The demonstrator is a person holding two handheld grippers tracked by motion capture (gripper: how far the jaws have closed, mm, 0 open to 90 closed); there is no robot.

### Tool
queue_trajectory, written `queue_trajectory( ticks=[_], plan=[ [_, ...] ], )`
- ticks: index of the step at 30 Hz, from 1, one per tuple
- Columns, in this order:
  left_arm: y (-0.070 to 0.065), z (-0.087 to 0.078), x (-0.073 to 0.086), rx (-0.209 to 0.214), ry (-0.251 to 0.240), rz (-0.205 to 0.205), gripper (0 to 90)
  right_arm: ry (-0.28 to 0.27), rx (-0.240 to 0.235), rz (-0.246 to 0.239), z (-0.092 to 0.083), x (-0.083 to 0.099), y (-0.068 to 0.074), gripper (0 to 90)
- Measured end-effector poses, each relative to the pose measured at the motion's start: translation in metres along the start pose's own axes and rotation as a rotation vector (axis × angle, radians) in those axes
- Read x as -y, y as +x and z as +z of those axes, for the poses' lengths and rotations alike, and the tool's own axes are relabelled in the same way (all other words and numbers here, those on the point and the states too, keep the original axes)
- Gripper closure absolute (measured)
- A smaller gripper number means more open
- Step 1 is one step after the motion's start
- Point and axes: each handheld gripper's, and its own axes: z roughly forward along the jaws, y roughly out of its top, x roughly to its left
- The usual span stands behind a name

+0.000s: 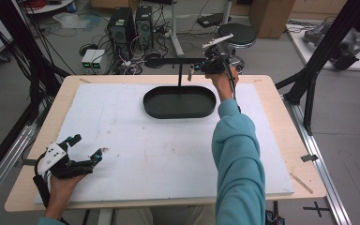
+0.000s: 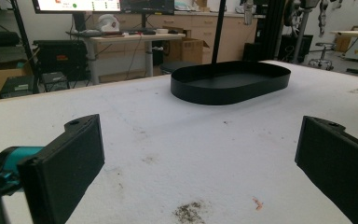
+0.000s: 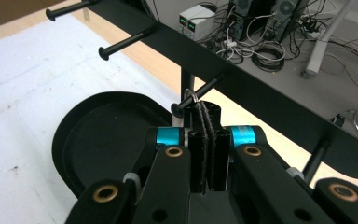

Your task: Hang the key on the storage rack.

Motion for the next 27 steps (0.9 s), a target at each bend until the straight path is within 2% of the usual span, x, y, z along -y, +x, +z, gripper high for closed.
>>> queue_trajectory(
  ticks=[3, 5, 7, 8, 9, 10, 11, 12, 13, 14, 15, 16, 17, 18, 19, 20, 21, 22, 23, 24, 26, 27],
  plan=[
    [0.0, 0.0, 0.0, -0.001, 0.0, -0.002, 1.7, 0.005, -0.002, 0.01, -0.003, 0.0, 0.001, 89.4],
    [0.0, 0.0, 0.0, -0.001, -0.001, -0.001, 1.7, -0.013, -0.006, 0.009, -0.006, 0.001, 0.002, 88.7],
    [0.0, 0.0, 0.0, 0.0, -0.001, -0.003, 1.7, -0.024, -0.012, 0.015, -0.008, 0.002, 0.003, 86.0],
    [0.001, 0.0, 0.0, -0.002, 0.001, -0.004, 1.7, -0.032, -0.029, 0.029, -0.012, 0.003, 0.007, 80.9],
    [0.001, 0.0, 0.0, -0.002, 0.001, -0.004, 1.7, -0.032, -0.029, 0.029, -0.012, 0.003, 0.007, 80.9],
    [0.001, 0.0, 0.0, -0.001, 0.002, -0.002, 1.7, -0.039, -0.045, 0.027, -0.02, 0.003, 0.011, 67.4],
    [0.0, 0.0, 0.0, -0.002, -0.001, -0.005, 1.7, -0.051, -0.054, 0.034, -0.023, 0.002, 0.014, 57.9],
    [0.0, 0.0, 0.0, -0.002, -0.001, -0.005, 1.7, -0.051, -0.054, 0.034, -0.023, 0.002, 0.014, 57.9],
    [0.0, 0.0, 0.0, -0.003, -0.001, -0.001, 1.7, -0.093, -0.077, 0.056, -0.036, 0.0, 0.023, 30.2],
    [0.0, 0.0, 0.0, -0.002, -0.001, -0.002, 1.7, -0.093, -0.077, 0.056, -0.036, 0.0, 0.023, 30.2],
    [0.0, 0.0, 0.0, -0.002, -0.004, -0.004, 1.7, -0.101, -0.065, 0.055, -0.042, -0.001, 0.029, 13.9],
    [0.0, 0.0, 0.0, -0.003, -0.003, -0.001, 1.7, -0.095, -0.032, 0.042, -0.054, -0.002, 0.042, 0.5],
    [0.0, 0.0, 0.0, -0.002, 0.0, 0.001, 1.7, -0.095, -0.032, 0.042, -0.054, -0.002, 0.042, 0.5],
    [0.0, 0.0, 0.0, -0.001, -0.002, 0.0, 1.7, -0.099, -0.047, 0.03, -0.062, -0.002, 0.047, 0.5],
    [0.0, 0.0, 0.0, -0.002, -0.001, 0.001, 1.7, -0.169, -0.089, 0.007, -0.079, 0.003, 0.055, 0.5],
    [0.0, 0.0, 0.0, -0.002, -0.002, -0.002, 1.7, -0.193, -0.116, 0.013, -0.087, 0.007, 0.058, 0.5],
    [0.0, 0.0, 0.0, -0.002, -0.002, -0.002, 1.7, -0.193, -0.116, 0.013, -0.087, 0.007, 0.058, 0.5],
    [0.0, 0.0, 0.0, -0.002, -0.001, -0.002, 1.7, -0.188, -0.128, -0.003, -0.1, 0.014, 0.063, 0.5],
    [0.0, 0.0, 0.0, -0.002, -0.001, -0.002, 1.7, -0.193, -0.127, -0.024, -0.106, 0.019, 0.065, 0.5],
    [0.0, 0.0, 0.0, -0.002, 0.001, 0.0, 1.7, -0.193, -0.127, -0.024, -0.106, 0.019, 0.065, 0.5],
    [0.0, 0.0, 0.0, -0.003, 0.002, 0.001, 1.7, -0.203, -0.145, -0.03, -0.119, 0.036, 0.069, 0.5],
    [0.0, 0.0, 0.0, -0.002, 0.001, 0.002, 1.7, -0.203, -0.145, -0.03, -0.119, 0.036, 0.069, 0.5]
  ],
)
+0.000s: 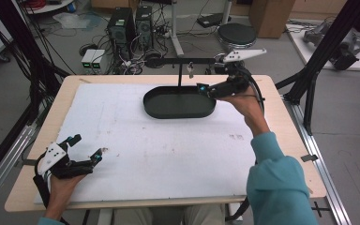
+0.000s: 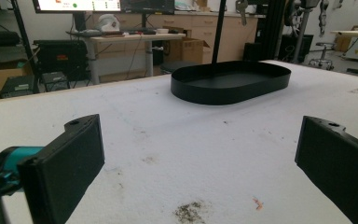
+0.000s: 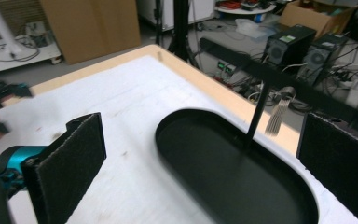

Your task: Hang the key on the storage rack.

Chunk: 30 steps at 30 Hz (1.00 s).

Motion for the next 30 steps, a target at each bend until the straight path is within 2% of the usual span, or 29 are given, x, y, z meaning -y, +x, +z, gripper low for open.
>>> queue_trajectory(
  ticks=[2, 6, 9, 10, 11, 12, 13, 14, 16, 18, 19, 20, 22, 23, 25, 27, 30],
  plan=[
    [0.0, 0.0, 0.0, -0.001, 0.001, 0.002, 1.7, -0.021, -0.012, -0.016, -0.011, 0.018, 0.004, 0.5],
    [0.0, 0.0, 0.0, -0.003, 0.001, 0.005, 1.7, -0.06, -0.025, 0.005, -0.021, 0.052, 0.004, 0.5],
    [-0.001, 0.0, 0.0, -0.004, 0.001, 0.006, 1.7, -0.091, -0.041, 0.025, -0.025, 0.082, 0.001, 0.5],
    [-0.001, 0.0, 0.0, -0.005, 0.0, 0.006, 1.7, -0.091, -0.041, 0.025, -0.025, 0.082, 0.001, 0.5],
    [-0.001, 0.0, 0.0, -0.002, 0.004, 0.008, 1.7, -0.111, -0.031, 0.048, -0.027, 0.102, -0.002, 0.5],
    [-0.001, 0.0, 0.0, -0.002, 0.004, 0.008, 1.7, -0.111, -0.031, 0.048, -0.027, 0.102, -0.002, 0.5],
    [0.0, 0.0, 0.0, -0.004, 0.004, 0.003, 1.7, -0.133, -0.028, 0.064, -0.028, 0.121, -0.003, 0.5],
    [0.0, 0.0, 0.0, -0.004, 0.004, 0.003, 1.7, -0.13, -0.025, 0.065, -0.028, 0.129, -0.004, 0.5],
    [-0.001, 0.0, 0.0, -0.003, 0.006, 0.009, 1.7, -0.159, -0.028, 0.076, -0.027, 0.144, -0.004, 0.5],
    [-0.001, 0.001, 0.0, -0.003, 0.008, 0.01, 1.7, -0.181, -0.036, 0.081, -0.025, 0.156, -0.003, 0.5],
    [-0.001, 0.001, 0.0, -0.003, 0.008, 0.01, 1.7, -0.181, -0.036, 0.081, -0.025, 0.156, -0.003, 0.5],
    [-0.001, 0.001, 0.0, -0.005, 0.008, 0.01, 1.7, -0.198, -0.036, 0.067, -0.022, 0.166, 0.0, 0.5],
    [-0.001, 0.001, 0.0, -0.003, 0.01, 0.011, 1.7, -0.202, -0.039, 0.069, -0.02, 0.17, 0.002, 0.5],
    [-0.001, 0.001, 0.0, -0.003, 0.009, 0.011, 1.7, -0.215, -0.034, 0.051, -0.017, 0.178, 0.005, 0.5],
    [-0.001, 0.001, 0.0, -0.003, 0.008, 0.011, 1.7, -0.216, -0.032, 0.045, -0.015, 0.185, 0.007, 0.5],
    [-0.001, 0.001, 0.0, -0.002, 0.011, 0.014, 1.7, -0.217, -0.024, 0.044, -0.015, 0.188, 0.009, 0.5],
    [-0.001, 0.001, 0.0, -0.001, 0.011, 0.015, 1.7, -0.246, -0.011, 0.051, -0.015, 0.202, 0.013, 0.5]
  ],
)
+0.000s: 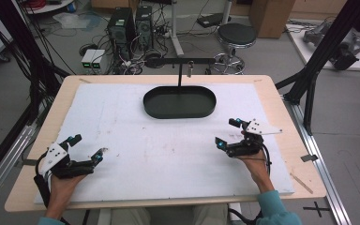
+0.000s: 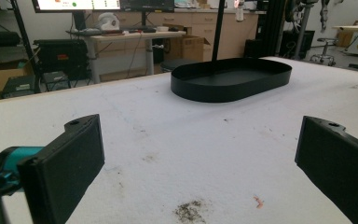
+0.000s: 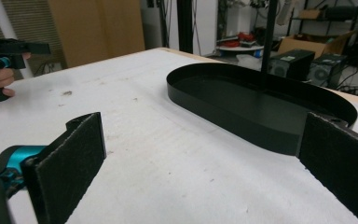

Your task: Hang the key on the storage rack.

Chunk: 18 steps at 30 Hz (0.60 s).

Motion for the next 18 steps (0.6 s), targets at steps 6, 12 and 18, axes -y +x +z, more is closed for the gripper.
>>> queue_trajectory(
  ticks=[6, 12, 18],
  plan=[
    [-0.001, 0.0, 0.0, -0.003, -0.001, 0.004, 1.7, -0.004, 0.024, 0.005, -0.004, 0.016, 0.002, 0.5],
    [-0.001, 0.0, 0.0, -0.001, 0.0, 0.009, 1.7, -0.003, 0.032, 0.013, -0.007, 0.03, 0.002, 0.5],
    [-0.001, 0.0, 0.0, -0.003, -0.004, 0.007, 1.7, -0.024, 0.021, 0.004, -0.009, 0.031, 0.002, 0.6]
  ],
)
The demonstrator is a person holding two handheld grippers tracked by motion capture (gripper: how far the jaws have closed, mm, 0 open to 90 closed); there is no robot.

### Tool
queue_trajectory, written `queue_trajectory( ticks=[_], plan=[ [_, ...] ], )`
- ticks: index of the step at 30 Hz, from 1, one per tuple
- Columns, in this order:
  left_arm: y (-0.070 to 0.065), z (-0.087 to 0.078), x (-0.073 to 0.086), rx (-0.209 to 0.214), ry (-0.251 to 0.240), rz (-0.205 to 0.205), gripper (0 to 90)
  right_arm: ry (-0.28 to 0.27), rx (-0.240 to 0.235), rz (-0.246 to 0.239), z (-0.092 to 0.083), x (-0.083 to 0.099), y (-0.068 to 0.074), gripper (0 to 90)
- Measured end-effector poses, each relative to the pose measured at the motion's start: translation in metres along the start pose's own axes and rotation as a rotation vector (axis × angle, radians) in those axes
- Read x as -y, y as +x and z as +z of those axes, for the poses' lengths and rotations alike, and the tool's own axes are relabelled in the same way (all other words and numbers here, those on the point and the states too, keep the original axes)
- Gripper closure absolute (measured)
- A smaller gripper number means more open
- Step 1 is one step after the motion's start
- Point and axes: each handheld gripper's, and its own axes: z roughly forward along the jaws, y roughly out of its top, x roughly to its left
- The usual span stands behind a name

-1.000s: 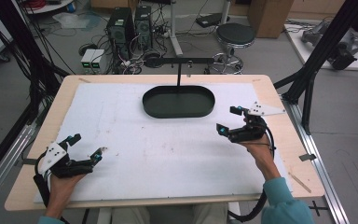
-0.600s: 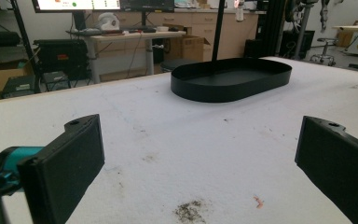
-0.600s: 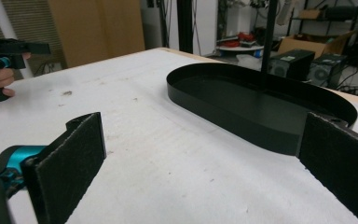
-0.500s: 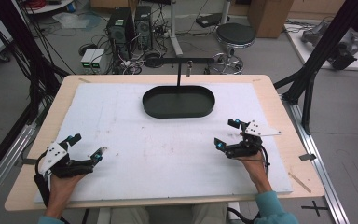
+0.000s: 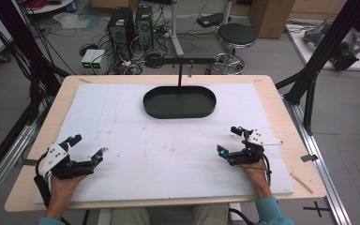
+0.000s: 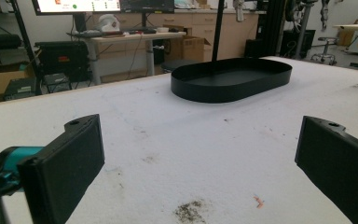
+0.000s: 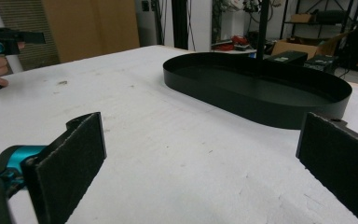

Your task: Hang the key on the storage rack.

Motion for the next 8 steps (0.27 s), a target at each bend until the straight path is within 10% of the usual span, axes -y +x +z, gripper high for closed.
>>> queue_trajectory(
  ticks=[8],
  plan=[
    [0.0003, -0.0006, 0.0002, -0.002, -0.005, -0.003, 1.7, 0.0, 0.003, -0.015, 0.0003, 0.0004, 0.0015, 0.6]
  ],
)
